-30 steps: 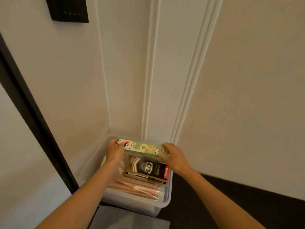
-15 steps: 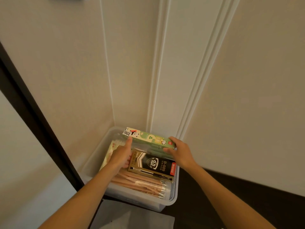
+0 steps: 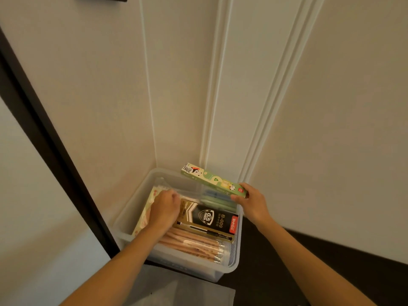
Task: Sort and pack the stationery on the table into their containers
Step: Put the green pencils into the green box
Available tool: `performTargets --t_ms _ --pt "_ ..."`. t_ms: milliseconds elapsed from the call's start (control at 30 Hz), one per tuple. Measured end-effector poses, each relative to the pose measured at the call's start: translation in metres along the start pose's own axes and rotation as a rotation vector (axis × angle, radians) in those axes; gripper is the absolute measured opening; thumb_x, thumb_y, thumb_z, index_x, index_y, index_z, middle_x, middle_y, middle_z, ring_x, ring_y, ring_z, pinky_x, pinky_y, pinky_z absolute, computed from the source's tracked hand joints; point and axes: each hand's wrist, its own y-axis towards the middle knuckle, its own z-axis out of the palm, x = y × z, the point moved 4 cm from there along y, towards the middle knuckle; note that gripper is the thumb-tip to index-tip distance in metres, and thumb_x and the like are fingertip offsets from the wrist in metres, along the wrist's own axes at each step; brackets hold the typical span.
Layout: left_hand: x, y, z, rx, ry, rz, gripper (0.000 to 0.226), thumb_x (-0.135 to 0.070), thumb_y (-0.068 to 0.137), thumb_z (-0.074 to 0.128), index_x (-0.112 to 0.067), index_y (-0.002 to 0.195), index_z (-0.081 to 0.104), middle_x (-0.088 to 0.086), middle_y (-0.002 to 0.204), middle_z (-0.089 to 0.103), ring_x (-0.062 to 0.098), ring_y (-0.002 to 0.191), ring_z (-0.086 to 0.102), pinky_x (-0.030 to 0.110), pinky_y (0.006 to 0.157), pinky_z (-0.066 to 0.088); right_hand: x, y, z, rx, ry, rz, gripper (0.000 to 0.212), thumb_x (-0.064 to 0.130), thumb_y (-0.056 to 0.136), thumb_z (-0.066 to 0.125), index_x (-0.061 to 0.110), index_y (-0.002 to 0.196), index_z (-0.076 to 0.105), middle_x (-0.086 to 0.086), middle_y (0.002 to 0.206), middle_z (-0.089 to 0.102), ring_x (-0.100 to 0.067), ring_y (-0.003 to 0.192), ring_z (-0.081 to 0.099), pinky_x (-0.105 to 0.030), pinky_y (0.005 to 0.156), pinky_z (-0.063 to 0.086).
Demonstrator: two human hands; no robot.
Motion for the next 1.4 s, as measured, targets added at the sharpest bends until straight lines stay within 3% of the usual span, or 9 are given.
performTargets --t_ms 300,400,533,667,767,867,1033,1133,1400 --pt "-0.048 0.024 0.046 0.322 0.223 -0.125 0.054 -0.054 0.080 0.062 -0.012 0.114 0.056 0.005 0.119 0.059 0.030 0.122 0.044 0.048 0.107 0.020 -0.019 0.002 -0.012 -0.034 -0.043 -0.011 0.037 0.012 0.090 0.059 0.006 0.126 0.051 -0.007 0.117 0.058 -0.009 0.097 0.049 -0.003 0.064 0.041" --pt "-0.039 0.034 0.053 0.291 -0.117 -0.231 0.035 -0.040 0.080 0.068 -0.013 0.102 0.060 -0.001 0.109 0.060 0.026 0.118 0.047 0.044 0.107 0.026 -0.020 0.003 -0.010 -0.024 -0.025 -0.006 0.036 0.012 0.090 0.058 0.007 0.125 0.052 -0.004 0.114 0.057 -0.009 0.097 0.049 -0.006 0.065 0.042" --pt "-0.036 0.037 0.039 0.194 -0.514 -0.350 0.013 -0.016 0.088 0.060 -0.014 0.076 0.055 0.004 0.088 0.061 0.020 0.087 0.059 0.036 0.084 0.048 -0.018 0.004 -0.005 -0.008 0.014 -0.008 0.034 0.008 0.089 0.059 0.006 0.122 0.053 -0.003 0.108 0.057 -0.007 0.089 0.050 -0.006 0.068 0.043" --pt "-0.012 0.033 0.012 0.094 -0.565 -0.429 0.027 -0.018 0.094 0.051 -0.010 0.069 0.050 0.002 0.064 0.048 0.012 0.054 0.043 0.020 0.048 0.037 -0.008 0.004 0.006 0.021 0.020 -0.037 0.031 0.006 0.088 0.059 0.005 0.118 0.054 0.001 0.101 0.055 -0.009 0.092 0.051 -0.006 0.069 0.043" --pt "0.012 0.023 -0.003 0.083 -0.691 -0.547 0.019 -0.011 0.098 0.040 -0.004 0.086 0.052 0.006 0.066 0.048 0.015 0.059 0.047 0.024 0.054 0.045 -0.006 0.005 0.018 0.053 0.008 -0.048 0.026 0.005 0.086 0.062 0.007 0.111 0.057 0.002 0.099 0.058 -0.013 0.097 0.054 -0.008 0.077 0.044" --pt "0.036 0.016 -0.020 0.077 -0.731 -0.632 0.023 0.002 0.095 0.032 -0.002 0.105 0.051 0.014 0.071 0.051 0.023 0.062 0.054 0.031 0.052 0.052 -0.008 0.006 0.030 0.070 -0.065 -0.038 0.029 0.013 0.085 0.065 0.021 0.112 0.057 0.001 0.108 0.061 -0.020 0.108 0.053 -0.038 0.096 0.045" --pt "0.057 0.021 -0.034 0.119 -0.620 -0.654 0.028 0.005 0.094 0.031 0.003 0.113 0.052 0.019 0.077 0.055 0.030 0.059 0.060 0.029 0.040 0.054 -0.011 0.007 0.035 0.040 -0.163 -0.026 0.035 0.019 0.084 0.066 0.023 0.118 0.056 0.001 0.114 0.061 -0.023 0.114 0.050 -0.045 0.098 0.042" --pt "0.058 0.025 -0.035 0.074 -0.435 -0.653 0.025 0.002 0.095 0.031 0.010 0.101 0.054 0.029 0.093 0.062 0.037 0.069 0.063 0.042 0.058 0.059 -0.012 0.008 0.033 0.039 -0.404 -0.022 0.043 0.022 0.087 0.063 0.019 0.128 0.050 -0.001 0.131 0.050 -0.021 0.125 0.038 -0.034 0.104 0.032" --pt "0.017 0.011 -0.026 -0.056 0.367 -0.043 0.034 -0.017 0.093 0.050 -0.008 0.124 0.040 0.008 0.115 0.051 0.022 0.099 0.050 0.028 0.076 0.045 -0.001 0.011 0.036 0.076 -0.594 -0.013 0.044 0.021 0.087 0.054 0.018 0.130 0.047 -0.004 0.137 0.040 -0.021 0.131 0.029 -0.035 0.108 0.019"
